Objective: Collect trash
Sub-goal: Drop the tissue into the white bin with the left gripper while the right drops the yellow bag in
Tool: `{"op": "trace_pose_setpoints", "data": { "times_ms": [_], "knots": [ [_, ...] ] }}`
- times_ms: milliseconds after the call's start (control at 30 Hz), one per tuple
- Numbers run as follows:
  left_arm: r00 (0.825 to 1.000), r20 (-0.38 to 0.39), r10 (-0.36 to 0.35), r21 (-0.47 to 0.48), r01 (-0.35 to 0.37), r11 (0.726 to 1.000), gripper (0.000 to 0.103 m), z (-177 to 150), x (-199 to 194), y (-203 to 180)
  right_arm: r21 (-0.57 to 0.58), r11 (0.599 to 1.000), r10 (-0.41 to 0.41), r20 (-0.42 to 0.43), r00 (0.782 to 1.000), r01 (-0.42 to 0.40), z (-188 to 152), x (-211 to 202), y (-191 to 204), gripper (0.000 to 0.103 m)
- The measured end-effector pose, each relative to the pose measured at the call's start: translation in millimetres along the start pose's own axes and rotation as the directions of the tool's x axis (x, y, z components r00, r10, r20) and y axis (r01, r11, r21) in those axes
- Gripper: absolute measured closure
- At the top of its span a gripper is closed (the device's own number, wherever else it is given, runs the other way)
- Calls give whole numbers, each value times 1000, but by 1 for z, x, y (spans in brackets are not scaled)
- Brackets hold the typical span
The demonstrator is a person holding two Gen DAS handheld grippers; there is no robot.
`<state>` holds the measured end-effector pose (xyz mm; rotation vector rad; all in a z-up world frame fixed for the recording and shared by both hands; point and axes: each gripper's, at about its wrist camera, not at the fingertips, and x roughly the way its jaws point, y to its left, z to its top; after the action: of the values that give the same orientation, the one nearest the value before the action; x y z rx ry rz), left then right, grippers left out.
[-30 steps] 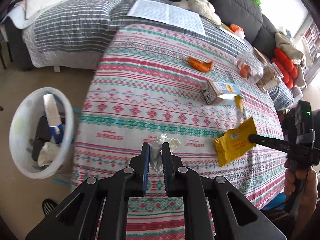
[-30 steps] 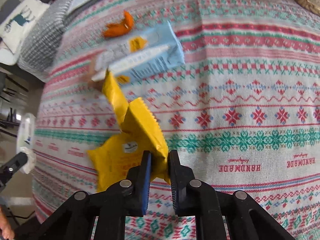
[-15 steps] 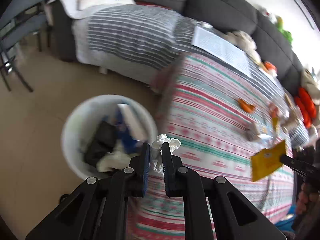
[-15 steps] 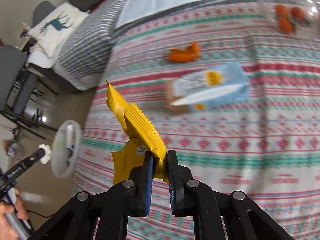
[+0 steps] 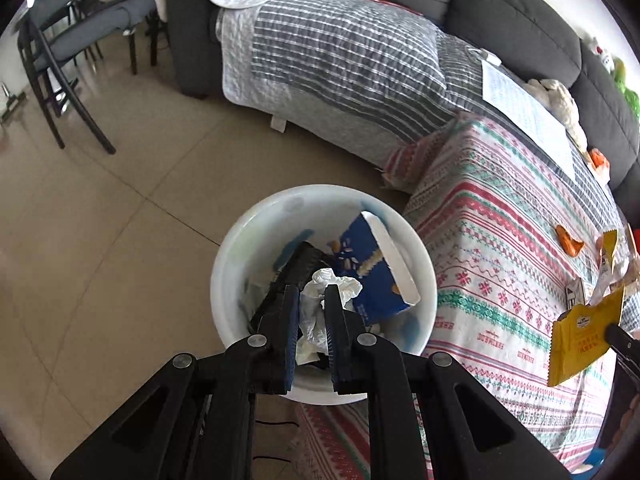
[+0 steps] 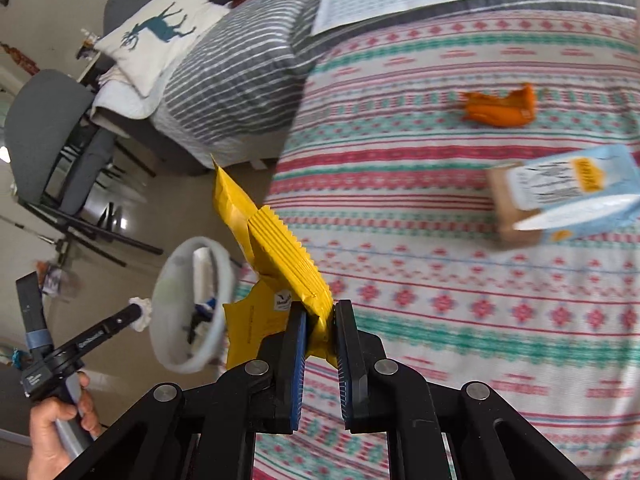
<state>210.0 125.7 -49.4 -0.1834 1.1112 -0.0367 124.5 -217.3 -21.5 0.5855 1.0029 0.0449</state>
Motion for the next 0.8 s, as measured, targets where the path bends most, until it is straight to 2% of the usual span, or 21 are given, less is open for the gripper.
{"op": "trace_pose_setpoints", "data": {
  "times_ms": [267,333,400,500,600,800],
  "knots": [
    [1000,19,-20,14,19,1000,85,4,2,-2,-15,1000,23,-20,1000,-24,-1,20,18,91],
    [1000,-2,-14,11,14,1000,72,4,4,-3,-13,999,33,-17,999,-33,-1,21,20,91],
    [1000,-23,-4,-3,4,1000,38,3,6,-2,-14,999,32,-14,999,-32,-1,20,20,91],
    [999,-11,42,7,-42,999,19,1,1,2,-18,999,29,-10,1000,-29,0,21,21,91],
    [996,12,88,30,-89,996,12,-3,-7,8,-23,999,32,-11,999,-32,0,24,27,91],
    [988,25,149,51,-150,987,12,-13,-20,33,-60,996,65,-22,998,-66,1,43,53,91]
  ]
}}
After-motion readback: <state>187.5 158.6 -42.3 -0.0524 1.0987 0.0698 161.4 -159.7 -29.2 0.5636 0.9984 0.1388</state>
